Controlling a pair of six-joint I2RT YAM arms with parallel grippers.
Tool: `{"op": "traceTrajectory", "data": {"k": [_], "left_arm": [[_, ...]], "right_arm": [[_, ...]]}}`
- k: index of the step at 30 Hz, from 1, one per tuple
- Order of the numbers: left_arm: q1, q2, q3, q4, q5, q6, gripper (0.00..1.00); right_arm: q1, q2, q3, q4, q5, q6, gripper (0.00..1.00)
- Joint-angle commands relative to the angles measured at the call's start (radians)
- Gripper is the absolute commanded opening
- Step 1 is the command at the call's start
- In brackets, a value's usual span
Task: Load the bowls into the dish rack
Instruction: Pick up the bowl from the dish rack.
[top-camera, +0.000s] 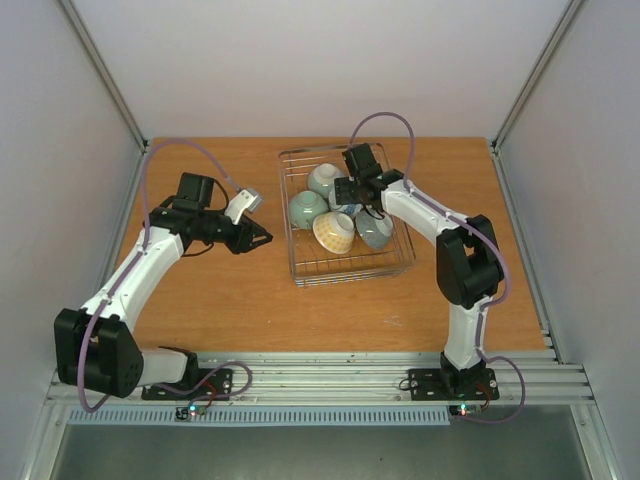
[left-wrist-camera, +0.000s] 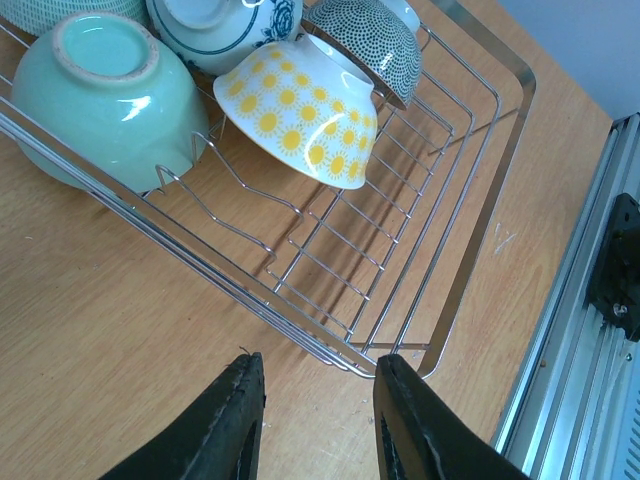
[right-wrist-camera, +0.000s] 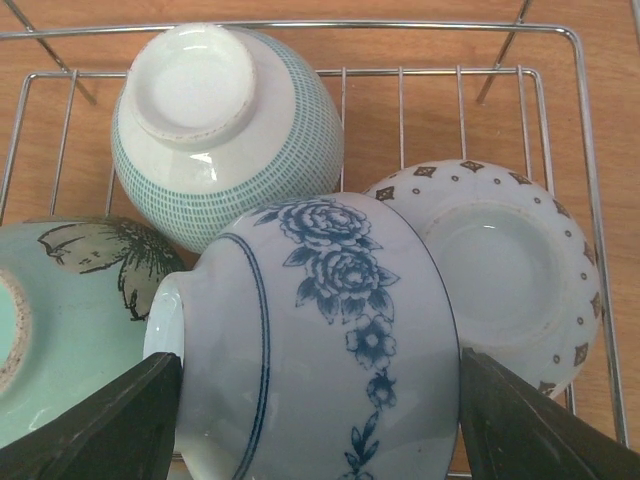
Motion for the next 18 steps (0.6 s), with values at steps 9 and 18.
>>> {"op": "traceTrajectory", "data": {"k": [9,18], "left_arm": [[0.008,0.000,-0.014,0.014,0.022,0.011,0.31],[0.008,-0.014,-0.015,0.016,0.021,0.013,0.31]], "right_arm": [[-0.004,-0.132,-0.035,0.078,0.061,-0.041,0.01],[-0.005,-0.187,-0.029,0.083,0.074,-0.076,0.01]]}}
